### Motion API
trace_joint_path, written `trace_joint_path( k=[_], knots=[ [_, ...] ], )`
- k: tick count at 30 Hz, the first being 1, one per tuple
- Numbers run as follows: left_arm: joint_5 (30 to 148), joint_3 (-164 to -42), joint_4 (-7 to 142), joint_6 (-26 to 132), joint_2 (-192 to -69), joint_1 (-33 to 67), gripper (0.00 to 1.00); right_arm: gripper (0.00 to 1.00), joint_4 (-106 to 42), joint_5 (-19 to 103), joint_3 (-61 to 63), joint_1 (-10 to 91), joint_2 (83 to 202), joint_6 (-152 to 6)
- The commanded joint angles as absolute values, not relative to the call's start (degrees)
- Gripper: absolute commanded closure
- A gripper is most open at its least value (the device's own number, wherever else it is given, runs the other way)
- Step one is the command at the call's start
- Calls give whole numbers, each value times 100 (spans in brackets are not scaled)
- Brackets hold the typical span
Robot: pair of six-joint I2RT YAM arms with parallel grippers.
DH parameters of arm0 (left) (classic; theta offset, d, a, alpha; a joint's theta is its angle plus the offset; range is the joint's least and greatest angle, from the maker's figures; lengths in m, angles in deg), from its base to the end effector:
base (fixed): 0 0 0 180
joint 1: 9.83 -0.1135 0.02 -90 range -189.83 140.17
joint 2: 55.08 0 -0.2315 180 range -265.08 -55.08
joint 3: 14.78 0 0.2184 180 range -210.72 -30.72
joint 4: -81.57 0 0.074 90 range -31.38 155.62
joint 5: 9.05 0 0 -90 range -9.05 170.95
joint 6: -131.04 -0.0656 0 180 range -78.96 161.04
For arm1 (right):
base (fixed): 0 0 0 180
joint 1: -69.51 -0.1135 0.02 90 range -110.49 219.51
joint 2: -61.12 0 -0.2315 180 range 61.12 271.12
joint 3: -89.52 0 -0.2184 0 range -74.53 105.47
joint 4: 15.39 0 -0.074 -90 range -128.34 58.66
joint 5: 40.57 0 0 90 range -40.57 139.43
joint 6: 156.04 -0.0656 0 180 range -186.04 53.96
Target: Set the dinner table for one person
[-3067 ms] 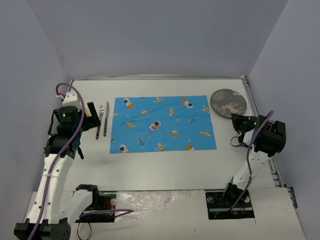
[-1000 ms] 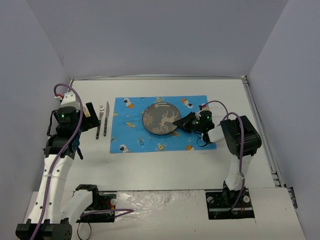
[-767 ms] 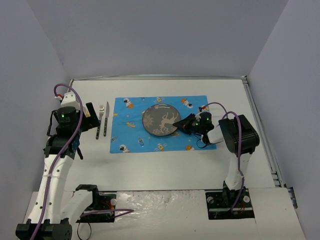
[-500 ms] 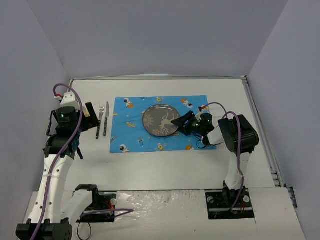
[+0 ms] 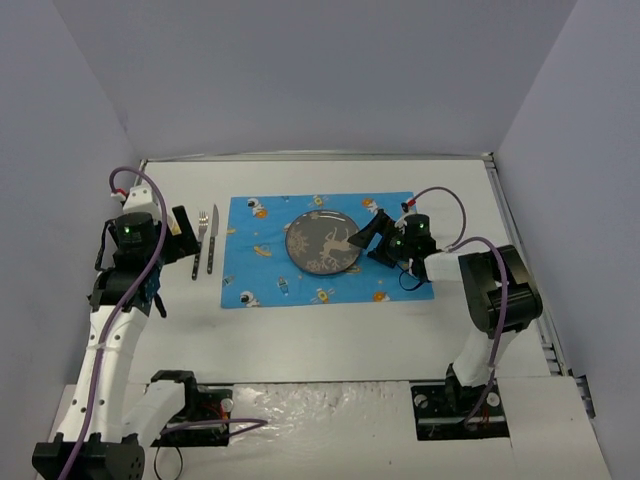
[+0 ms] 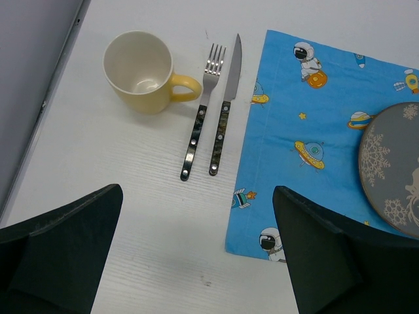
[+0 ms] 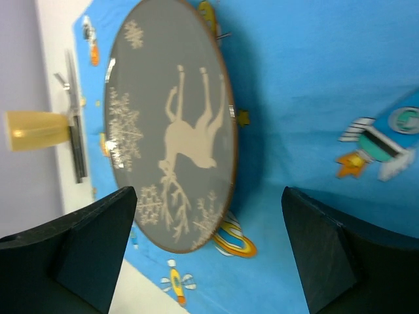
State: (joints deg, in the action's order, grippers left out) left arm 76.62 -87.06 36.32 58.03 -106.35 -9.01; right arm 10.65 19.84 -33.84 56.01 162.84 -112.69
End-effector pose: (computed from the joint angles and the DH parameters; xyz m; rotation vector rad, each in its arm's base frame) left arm 0.2062 0.0020 0.3152 -0.3287 1.9675 -0.1251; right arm 0.3280 0.1121 0.1428 0.2106 2.0335 1.1768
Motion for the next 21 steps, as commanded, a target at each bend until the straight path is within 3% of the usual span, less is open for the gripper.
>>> trace_joint_path(
  k=[1,10,17,21],
  knots=[
    [7614,-8732,3962,5862,-10697,-948,3,9,-701,2992,-3049,5659,15577,-10136],
    [7192,-8936,3760,5993,-11251,-1192,3,8,-1622,3496,-3093,5648,13997,-9345],
    [7714,-9856,3546,6021,-12357,-1949,3,7,-1781,3167,-3358,5525,12649,-9043],
    [7921,-10534,3550,5843,-13000,-2307,3,1,-1814,2904,-3588,5501,12076,-8966]
  ],
)
